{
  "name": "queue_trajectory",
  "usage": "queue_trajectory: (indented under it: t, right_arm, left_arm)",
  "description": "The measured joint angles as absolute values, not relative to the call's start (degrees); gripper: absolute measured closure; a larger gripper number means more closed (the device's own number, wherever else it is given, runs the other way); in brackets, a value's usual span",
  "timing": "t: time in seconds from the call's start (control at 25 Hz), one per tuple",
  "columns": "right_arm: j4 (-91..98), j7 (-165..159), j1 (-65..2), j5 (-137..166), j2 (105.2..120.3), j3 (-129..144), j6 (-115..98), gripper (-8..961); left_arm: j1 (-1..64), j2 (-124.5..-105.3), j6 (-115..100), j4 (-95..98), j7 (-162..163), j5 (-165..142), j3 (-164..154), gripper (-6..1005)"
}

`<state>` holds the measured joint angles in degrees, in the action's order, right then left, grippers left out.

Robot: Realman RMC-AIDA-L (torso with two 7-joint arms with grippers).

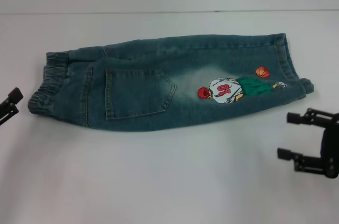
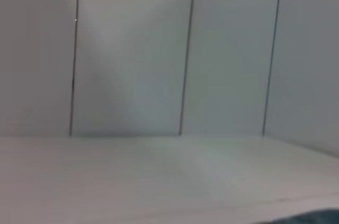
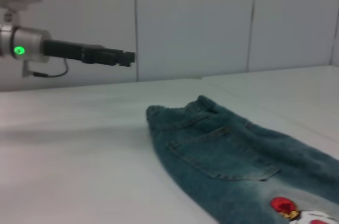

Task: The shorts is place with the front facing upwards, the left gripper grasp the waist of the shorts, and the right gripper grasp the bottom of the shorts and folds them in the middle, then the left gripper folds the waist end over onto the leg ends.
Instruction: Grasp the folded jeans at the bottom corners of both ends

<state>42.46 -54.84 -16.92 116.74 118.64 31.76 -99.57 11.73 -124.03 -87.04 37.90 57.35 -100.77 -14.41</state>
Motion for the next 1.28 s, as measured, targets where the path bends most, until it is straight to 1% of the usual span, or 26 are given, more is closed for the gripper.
queue_trajectory:
  t: [0.2, 0.6, 0.64, 1.0, 1.28]
  right_arm:
    - [41.6, -53.6, -18.4, 121.0, 119.41, 32.5, -99.5, 165]
    - [40.3, -52.1, -19.3, 122.0, 119.49, 32.6, -99.6, 166]
    - [40.2, -52.1, -19.3, 122.0, 119.49, 32.6, -99.6, 166]
    - [40.1, -52.2, -19.5, 121.8, 119.46, 32.4, -99.4, 167]
    - [40.2, -52.3, -19.5, 121.7, 119.44, 32.0, -98.6, 168]
  left_arm:
    - [13.1, -123.92, -80.9, 37.7, 55.5, -104.6, -15.8, 111]
    - [15.0, -123.89, -71.9, 36.8, 53.2, -108.8, -19.7, 112]
    - [16.2, -123.88, -68.8, 36.2, 53.7, -110.3, -21.3, 113]
    - [19.6, -123.30, -62.0, 34.1, 56.7, -113.9, -25.0, 117]
    - [19.5, -123.47, -63.0, 35.7, 56.9, -113.8, -24.6, 331]
